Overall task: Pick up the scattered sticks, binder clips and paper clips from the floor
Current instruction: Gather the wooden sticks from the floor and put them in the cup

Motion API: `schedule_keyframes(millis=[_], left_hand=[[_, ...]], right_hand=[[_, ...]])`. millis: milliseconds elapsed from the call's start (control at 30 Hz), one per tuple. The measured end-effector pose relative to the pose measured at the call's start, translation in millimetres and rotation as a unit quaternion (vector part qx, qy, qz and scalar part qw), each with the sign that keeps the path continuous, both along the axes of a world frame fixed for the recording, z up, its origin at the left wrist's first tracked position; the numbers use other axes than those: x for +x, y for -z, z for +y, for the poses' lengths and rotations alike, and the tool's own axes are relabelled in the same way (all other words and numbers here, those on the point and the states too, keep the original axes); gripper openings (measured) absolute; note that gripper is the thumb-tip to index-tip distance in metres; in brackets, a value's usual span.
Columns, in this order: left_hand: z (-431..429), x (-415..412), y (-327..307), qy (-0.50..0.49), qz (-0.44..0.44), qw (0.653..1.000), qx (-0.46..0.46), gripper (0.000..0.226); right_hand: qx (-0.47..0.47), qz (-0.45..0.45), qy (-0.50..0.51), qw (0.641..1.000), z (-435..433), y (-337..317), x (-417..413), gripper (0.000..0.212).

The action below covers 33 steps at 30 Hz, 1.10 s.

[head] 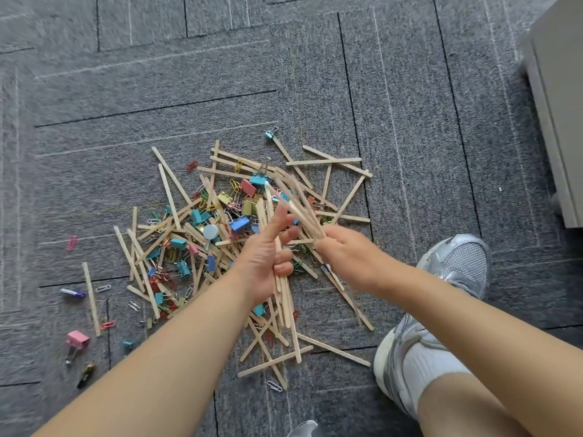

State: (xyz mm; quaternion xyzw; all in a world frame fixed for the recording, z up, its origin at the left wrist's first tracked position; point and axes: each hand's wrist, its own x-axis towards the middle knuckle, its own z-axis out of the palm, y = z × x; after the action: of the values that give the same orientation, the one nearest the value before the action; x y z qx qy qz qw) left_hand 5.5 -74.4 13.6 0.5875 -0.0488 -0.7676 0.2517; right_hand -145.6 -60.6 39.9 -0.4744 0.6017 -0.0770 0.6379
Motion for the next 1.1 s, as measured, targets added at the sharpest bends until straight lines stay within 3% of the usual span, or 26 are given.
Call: schedule_keyframes(millis=[100, 200, 300, 367, 467, 533, 633, 733, 900, 1100], left_hand=[[-4, -13, -4, 0.022, -0.009, 1.000, -0.006, 0.057], [-7, -18, 0, 0.018, -0.084, 0.996, 0.023, 0.031], [-11, -11, 6, 0.036, -0.159, 0.986, 0.039, 0.022], [-12, -8, 7, 0.076, -0.183, 0.979, 0.049, 0.022], [-9, -8, 3, 0.094, -0.141, 0.983, 0.067, 0.027], [-7, -9, -1, 0.074, -0.090, 0.990, 0.074, 0.027], [-4, -15, -5, 0.049, -0.021, 0.994, 0.092, 0.026], [1, -25, -5, 0.131, -0.013, 0.987, 0.092, 0.026], [10, -39, -8, 0.262, 0.003, 0.962, 0.081, 0.030], [13, -35, -7, 0.231, 0.073, 0.969, 0.054, 0.033]], right_hand=[[0.040, -0.060, -0.043, 0.996, 7, 3, 14, 0.021], [0.045, -0.071, -0.025, 0.996, 8, 4, 15, 0.026], [0.078, -0.033, -0.014, 0.996, 1, 6, 1, 0.039], [0.094, -0.016, 0.056, 0.994, -3, 10, -9, 0.036], [0.144, -0.044, 0.236, 0.960, -11, 12, -15, 0.033], [0.153, -0.046, 0.293, 0.943, -14, 14, -12, 0.034], [0.089, 0.049, 0.292, 0.951, -14, 20, -5, 0.041], [0.021, 0.125, 0.278, 0.952, -12, 21, -2, 0.047], [0.001, 0.122, 0.305, 0.944, -11, 24, 3, 0.046], [0.063, 0.033, 0.376, 0.924, -11, 20, 3, 0.044]])
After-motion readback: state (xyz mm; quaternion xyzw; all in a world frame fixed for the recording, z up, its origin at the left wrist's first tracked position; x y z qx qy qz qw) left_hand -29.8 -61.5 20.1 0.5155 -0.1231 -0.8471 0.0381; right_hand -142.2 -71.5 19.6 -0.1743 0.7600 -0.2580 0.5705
